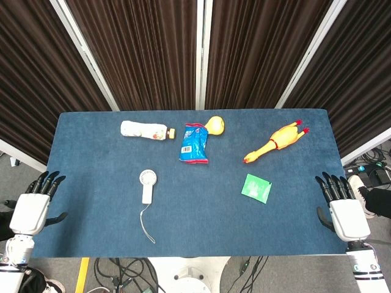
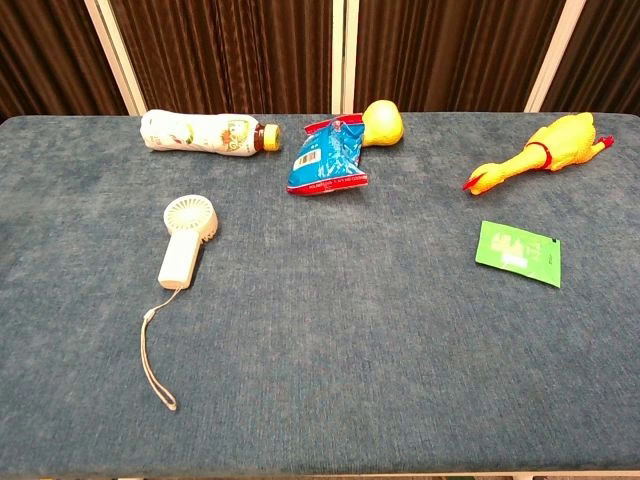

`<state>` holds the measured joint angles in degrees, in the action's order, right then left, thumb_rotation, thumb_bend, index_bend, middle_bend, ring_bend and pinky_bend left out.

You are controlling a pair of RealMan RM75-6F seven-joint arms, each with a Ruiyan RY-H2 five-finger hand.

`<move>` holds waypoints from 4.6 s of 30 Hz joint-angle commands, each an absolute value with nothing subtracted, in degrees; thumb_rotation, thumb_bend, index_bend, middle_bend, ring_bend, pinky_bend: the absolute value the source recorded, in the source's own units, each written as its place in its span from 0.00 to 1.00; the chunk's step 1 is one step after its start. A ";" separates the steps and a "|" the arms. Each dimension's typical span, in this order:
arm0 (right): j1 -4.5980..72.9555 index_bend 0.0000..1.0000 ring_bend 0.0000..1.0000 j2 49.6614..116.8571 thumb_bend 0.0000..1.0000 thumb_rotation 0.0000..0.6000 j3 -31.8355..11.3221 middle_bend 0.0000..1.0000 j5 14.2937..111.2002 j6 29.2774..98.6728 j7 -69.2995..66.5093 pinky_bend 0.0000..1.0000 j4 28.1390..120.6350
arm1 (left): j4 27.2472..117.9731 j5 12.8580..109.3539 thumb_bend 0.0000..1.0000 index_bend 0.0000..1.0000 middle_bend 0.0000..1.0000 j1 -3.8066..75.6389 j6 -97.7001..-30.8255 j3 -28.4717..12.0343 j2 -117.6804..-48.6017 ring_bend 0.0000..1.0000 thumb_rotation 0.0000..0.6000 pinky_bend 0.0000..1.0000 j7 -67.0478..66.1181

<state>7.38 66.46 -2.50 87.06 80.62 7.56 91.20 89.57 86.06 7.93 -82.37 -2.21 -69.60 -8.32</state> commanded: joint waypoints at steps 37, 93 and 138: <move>7.55 0.00 0.00 63.13 0.37 1.00 -3.16 0.00 86.08 81.03 8.99 0.00 97.39 | 90.04 91.73 0.35 0.15 0.83 16.29 -68.41 2.39 -78.55 0.86 1.00 0.88 -16.96; 9.02 0.00 0.00 63.46 0.37 1.00 -4.00 0.00 79.95 76.19 7.29 0.00 93.47 | 87.33 72.02 0.38 0.15 0.85 28.94 -56.02 -2.69 -89.49 0.86 1.00 0.86 -29.80; 9.00 0.00 0.00 63.68 0.37 1.00 -3.55 0.00 80.64 76.80 7.20 0.00 93.56 | 92.53 72.13 0.38 0.15 0.84 30.09 -60.73 -2.32 -86.46 0.86 1.00 0.86 -27.29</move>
